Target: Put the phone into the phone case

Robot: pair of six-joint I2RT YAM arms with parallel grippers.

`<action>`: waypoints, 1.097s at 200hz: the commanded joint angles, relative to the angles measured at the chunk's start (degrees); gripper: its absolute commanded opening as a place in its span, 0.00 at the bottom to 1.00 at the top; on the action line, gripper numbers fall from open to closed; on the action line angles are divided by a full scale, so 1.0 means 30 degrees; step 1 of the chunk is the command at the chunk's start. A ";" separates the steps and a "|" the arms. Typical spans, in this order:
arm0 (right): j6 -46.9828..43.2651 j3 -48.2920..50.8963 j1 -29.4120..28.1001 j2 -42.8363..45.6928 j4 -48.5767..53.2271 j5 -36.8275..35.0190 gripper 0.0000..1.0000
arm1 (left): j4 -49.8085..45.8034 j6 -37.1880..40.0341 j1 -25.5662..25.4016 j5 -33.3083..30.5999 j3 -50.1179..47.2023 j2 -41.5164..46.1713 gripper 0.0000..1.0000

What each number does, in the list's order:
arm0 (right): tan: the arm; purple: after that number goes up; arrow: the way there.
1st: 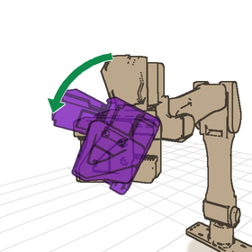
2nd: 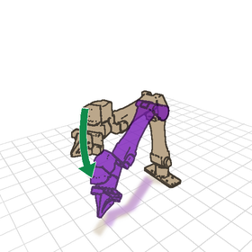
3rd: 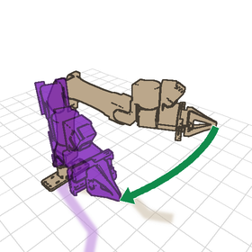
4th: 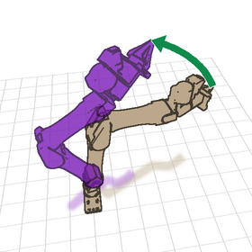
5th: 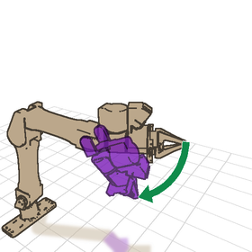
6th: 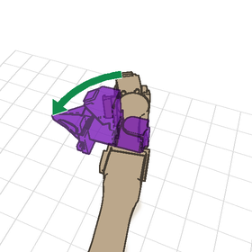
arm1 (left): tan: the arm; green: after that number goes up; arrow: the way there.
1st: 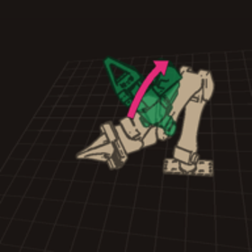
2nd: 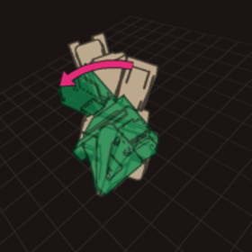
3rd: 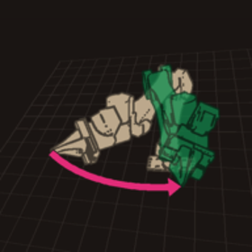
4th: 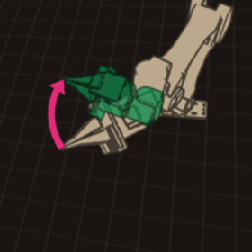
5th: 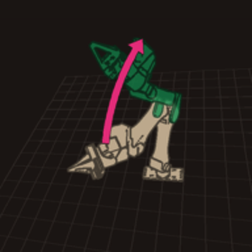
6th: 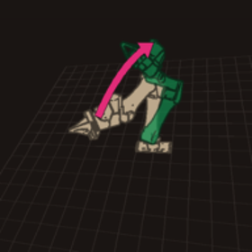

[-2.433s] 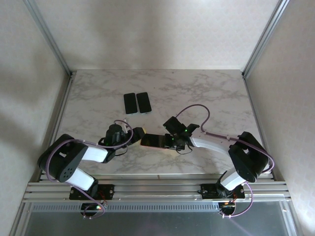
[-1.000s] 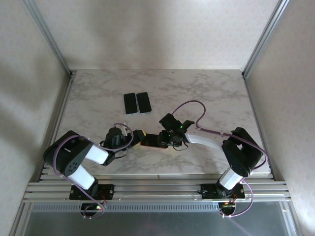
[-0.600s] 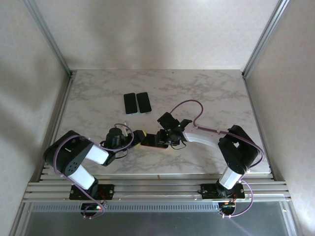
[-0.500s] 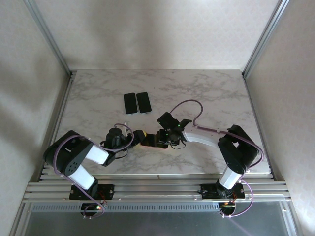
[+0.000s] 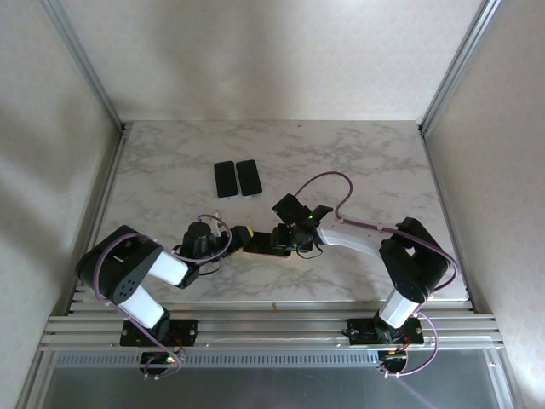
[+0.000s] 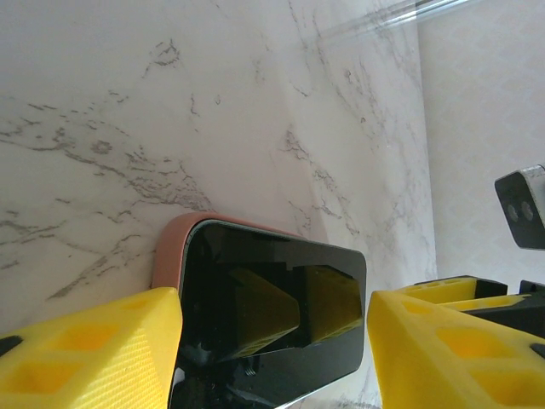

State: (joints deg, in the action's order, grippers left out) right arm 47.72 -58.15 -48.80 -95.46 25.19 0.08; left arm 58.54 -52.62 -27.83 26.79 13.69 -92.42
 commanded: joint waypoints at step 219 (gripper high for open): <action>0.0322 -0.0831 -0.0053 -0.1168 -0.1155 0.1146 0.58 | -0.0212 -0.0302 -0.0273 0.0511 -0.0447 -0.0368 0.60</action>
State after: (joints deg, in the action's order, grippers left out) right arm 47.79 -58.70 -48.75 -98.06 24.34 1.37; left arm 59.00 -52.77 -27.83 26.79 13.47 -92.47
